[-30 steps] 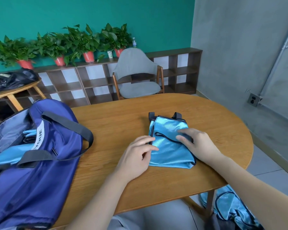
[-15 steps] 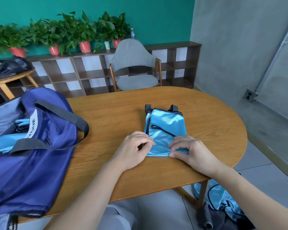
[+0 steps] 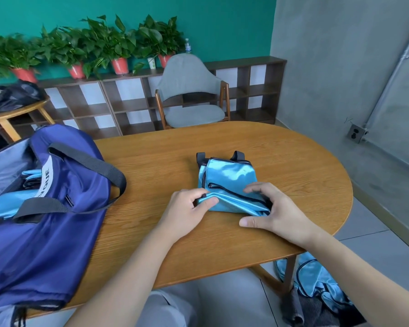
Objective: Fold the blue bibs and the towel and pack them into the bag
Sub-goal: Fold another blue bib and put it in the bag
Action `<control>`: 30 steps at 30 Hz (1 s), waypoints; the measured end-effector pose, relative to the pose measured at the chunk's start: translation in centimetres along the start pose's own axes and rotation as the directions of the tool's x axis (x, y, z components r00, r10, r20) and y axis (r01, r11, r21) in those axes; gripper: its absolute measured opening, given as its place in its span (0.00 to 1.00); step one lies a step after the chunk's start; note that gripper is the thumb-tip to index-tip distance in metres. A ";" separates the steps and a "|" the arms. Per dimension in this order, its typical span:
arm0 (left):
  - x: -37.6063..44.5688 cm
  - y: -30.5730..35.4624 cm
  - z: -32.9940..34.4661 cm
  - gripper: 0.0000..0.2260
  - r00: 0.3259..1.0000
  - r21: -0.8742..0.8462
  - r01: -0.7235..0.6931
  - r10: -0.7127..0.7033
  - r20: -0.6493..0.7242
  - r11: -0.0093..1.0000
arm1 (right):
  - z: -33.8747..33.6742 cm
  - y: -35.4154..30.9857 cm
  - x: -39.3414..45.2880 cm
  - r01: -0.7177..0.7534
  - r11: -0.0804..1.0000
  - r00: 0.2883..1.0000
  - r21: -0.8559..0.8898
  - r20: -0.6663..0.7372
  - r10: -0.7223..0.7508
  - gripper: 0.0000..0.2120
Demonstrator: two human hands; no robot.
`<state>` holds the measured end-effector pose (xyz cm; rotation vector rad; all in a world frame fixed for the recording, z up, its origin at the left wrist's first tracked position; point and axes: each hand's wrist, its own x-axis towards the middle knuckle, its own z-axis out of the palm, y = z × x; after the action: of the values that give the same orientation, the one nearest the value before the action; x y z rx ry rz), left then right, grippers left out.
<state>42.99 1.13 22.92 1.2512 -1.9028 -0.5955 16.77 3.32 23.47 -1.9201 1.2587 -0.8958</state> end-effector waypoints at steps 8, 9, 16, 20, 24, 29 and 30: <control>-0.6 0.6 -0.3 0.11 0.980 -0.115 -0.039 0.016 -0.197 0.993 | 0.2 -0.6 -0.4 0.005 0.998 0.996 0.062 -0.093 0.001 0.02; -0.6 0.5 -0.3 0.13 0.972 -0.068 -0.089 0.072 -0.224 0.994 | 0.2 -0.8 -0.4 0.010 0.995 0.995 0.099 -0.104 0.000 0.01; -0.9 0.9 -0.3 0.08 0.994 -0.130 -0.013 -0.002 -0.113 0.991 | 0.0 -0.8 -0.5 -0.078 0.966 0.992 0.248 -0.073 0.099 0.09; -0.5 0.8 0.0 0.06 0.992 -0.211 0.043 -0.067 -0.108 0.977 | -0.3 -1.2 -0.5 -0.080 0.973 0.987 0.215 -0.122 0.108 0.09; -0.5 0.5 0.0 0.07 0.989 -0.268 0.061 -0.094 -0.114 0.962 | -0.5 -1.4 0.0 -0.119 0.988 0.984 0.102 -0.122 0.131 0.12; -0.3 0.7 0.0 0.04 0.972 -0.221 0.104 -0.146 -0.185 0.970 | -0.3 -1.8 0.9 -0.192 0.980 0.974 0.046 -0.110 0.196 0.11; -0.3 0.8 0.0 0.02 0.966 -0.213 0.122 -0.166 -0.199 0.969 | -0.3 -1.8 1.1 -0.210 0.977 0.971 0.044 -0.110 0.214 0.12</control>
<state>42.63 1.67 23.40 1.2760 -1.5427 -0.6792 17.74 2.79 25.27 -1.6912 1.4765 -0.9174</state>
